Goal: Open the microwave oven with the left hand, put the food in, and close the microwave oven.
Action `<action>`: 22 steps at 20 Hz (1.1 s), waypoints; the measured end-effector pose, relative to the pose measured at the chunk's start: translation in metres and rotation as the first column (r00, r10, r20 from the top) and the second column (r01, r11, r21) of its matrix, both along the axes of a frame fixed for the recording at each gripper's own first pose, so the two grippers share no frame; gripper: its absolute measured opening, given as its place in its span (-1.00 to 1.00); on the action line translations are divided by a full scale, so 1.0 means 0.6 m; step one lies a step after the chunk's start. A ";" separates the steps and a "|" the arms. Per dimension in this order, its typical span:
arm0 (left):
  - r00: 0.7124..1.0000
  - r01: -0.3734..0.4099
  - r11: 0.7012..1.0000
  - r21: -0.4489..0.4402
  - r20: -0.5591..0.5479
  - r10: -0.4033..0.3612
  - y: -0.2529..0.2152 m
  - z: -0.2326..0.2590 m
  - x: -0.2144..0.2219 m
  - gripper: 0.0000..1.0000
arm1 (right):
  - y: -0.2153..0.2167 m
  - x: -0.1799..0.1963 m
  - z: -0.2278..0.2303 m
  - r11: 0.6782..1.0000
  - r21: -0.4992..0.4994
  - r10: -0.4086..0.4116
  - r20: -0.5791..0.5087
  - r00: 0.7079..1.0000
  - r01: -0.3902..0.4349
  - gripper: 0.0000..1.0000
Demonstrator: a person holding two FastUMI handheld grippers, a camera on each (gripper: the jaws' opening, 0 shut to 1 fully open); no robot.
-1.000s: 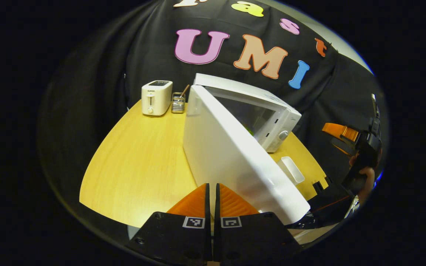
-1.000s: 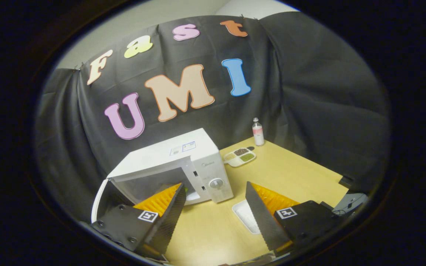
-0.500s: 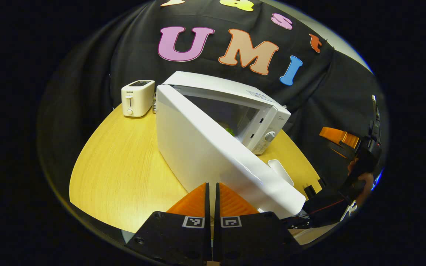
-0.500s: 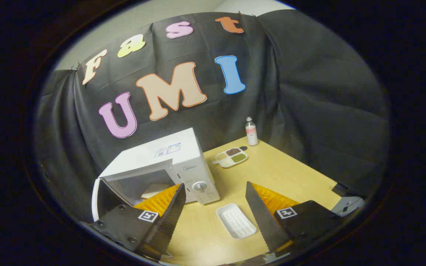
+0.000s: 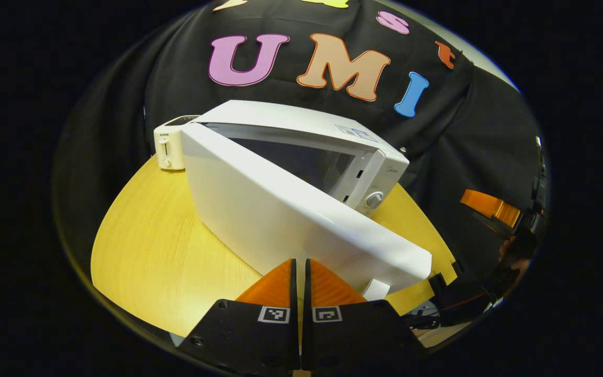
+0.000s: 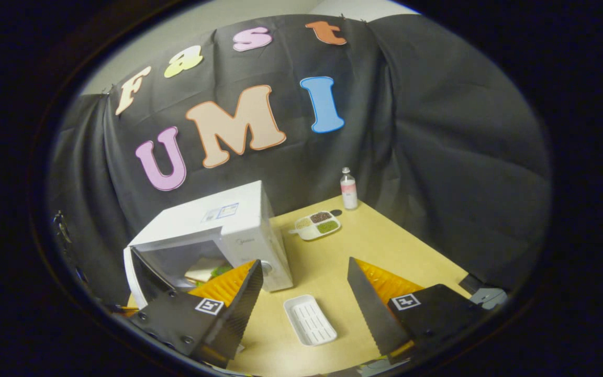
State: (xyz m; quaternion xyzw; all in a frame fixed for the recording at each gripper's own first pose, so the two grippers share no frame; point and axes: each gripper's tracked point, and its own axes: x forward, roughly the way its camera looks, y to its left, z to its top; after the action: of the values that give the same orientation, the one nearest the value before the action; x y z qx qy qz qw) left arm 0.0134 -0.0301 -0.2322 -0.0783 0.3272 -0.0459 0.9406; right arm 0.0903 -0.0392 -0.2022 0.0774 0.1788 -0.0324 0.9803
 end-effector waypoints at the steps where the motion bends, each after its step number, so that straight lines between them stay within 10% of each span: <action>1: 1.000 -0.011 1.000 -0.005 -0.004 0.011 -0.006 -0.003 0.008 -0.96 | -0.006 0.002 0.000 1.000 0.002 -0.001 -0.001 1.000 0.001 0.82; 22: 0.991 -0.046 0.999 0.006 0.125 0.045 -0.114 0.021 0.203 -0.96 | -0.115 0.027 -0.040 1.000 0.017 -0.020 -0.075 0.997 0.022 0.82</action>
State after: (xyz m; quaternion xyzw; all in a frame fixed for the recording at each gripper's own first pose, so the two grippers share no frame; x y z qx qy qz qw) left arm 0.1351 -0.0986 -0.2193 -0.0784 0.2661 -0.0277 0.9604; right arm 0.1065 -0.1080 -0.2261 0.0865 0.2147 -0.0439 0.9719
